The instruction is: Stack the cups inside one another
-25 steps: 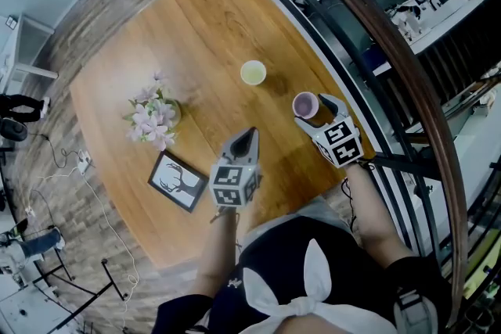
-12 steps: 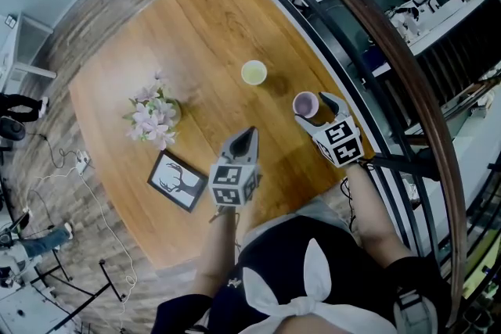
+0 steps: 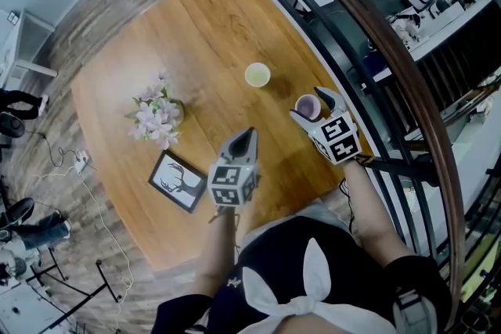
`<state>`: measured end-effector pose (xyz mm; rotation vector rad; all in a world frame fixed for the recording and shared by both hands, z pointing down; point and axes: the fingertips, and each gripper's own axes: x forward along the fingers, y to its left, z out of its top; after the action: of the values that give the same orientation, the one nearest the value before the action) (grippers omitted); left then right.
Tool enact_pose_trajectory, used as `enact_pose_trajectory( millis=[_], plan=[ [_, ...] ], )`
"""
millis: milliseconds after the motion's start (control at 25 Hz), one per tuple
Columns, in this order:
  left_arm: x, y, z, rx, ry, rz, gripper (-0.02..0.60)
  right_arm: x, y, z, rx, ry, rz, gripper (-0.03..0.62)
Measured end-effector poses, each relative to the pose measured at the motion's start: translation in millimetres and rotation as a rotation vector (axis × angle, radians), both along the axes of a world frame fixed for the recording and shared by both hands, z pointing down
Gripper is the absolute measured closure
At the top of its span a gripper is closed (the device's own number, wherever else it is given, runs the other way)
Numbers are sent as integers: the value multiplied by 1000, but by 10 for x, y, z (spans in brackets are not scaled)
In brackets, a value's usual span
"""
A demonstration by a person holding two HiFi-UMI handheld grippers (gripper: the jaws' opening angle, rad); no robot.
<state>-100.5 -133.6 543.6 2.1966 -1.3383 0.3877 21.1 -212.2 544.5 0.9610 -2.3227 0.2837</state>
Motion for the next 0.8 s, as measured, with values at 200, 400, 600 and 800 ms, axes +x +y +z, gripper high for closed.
enact_pose_trajectory(
  millis=[200, 400, 600, 800],
  plan=[
    [-43, -25, -48, 10, 10, -11, 572, -193, -72, -151, 29, -18, -31, 240],
    [-117, -49, -80, 19, 15, -24, 572, -387, -149, -249, 51, -18, -67, 238],
    [-200, -69, -132, 28, 19, -52, 572, -590, -237, -329, 75, -26, -107, 238],
    [-322, -50, -45, 17, 19, -72, 572, -800, -322, -373, 87, -28, -149, 238]
  ],
)
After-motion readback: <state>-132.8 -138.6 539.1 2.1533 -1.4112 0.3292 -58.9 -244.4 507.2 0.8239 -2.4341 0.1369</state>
